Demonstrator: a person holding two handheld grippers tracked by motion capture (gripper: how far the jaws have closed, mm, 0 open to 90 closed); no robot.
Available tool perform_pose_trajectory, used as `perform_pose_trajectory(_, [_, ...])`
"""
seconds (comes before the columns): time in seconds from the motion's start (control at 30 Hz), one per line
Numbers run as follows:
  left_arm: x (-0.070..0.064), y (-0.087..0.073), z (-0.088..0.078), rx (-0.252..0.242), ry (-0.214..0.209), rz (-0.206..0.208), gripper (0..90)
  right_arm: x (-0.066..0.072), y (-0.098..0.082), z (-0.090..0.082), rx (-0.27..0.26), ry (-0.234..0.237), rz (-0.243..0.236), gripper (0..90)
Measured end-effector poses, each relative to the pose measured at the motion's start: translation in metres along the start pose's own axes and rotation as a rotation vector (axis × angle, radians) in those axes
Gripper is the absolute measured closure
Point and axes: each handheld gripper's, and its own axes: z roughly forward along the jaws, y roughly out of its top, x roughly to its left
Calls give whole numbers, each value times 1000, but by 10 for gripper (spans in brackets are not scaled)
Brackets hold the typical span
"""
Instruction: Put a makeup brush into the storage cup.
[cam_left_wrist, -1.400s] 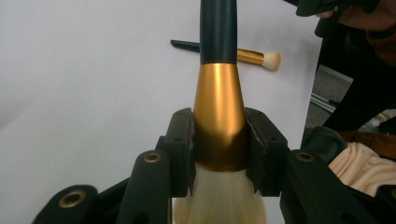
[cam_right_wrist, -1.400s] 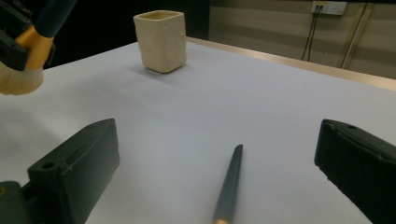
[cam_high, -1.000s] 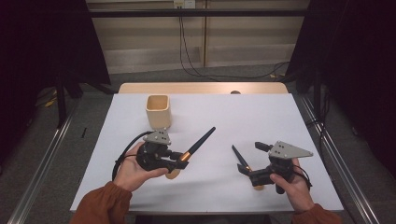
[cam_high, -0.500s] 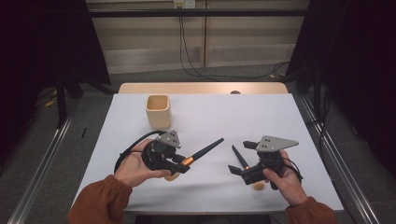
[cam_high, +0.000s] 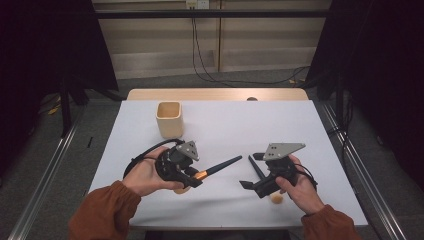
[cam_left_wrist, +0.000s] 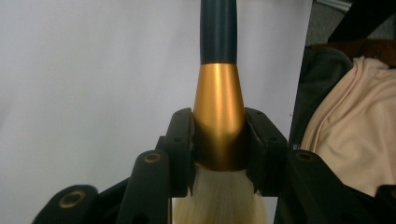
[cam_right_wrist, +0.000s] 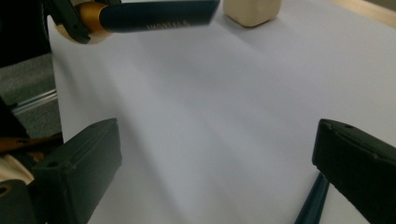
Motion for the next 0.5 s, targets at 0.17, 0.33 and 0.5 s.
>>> perform_pose_trajectory(0.17, [1, 3, 4, 57, -6, 19, 650, 0, 8, 3, 73, 47, -30, 24])
perform_pose_trajectory(0.33, [1, 6, 6, 92, -7, 33, 650, 1, 16, 9, 133, 106, -65, 22])
perform_pose_trajectory(0.5, [1, 10, 8, 149, -9, 51, 650, 4, 24, 19, 200, 126, -107, 35])
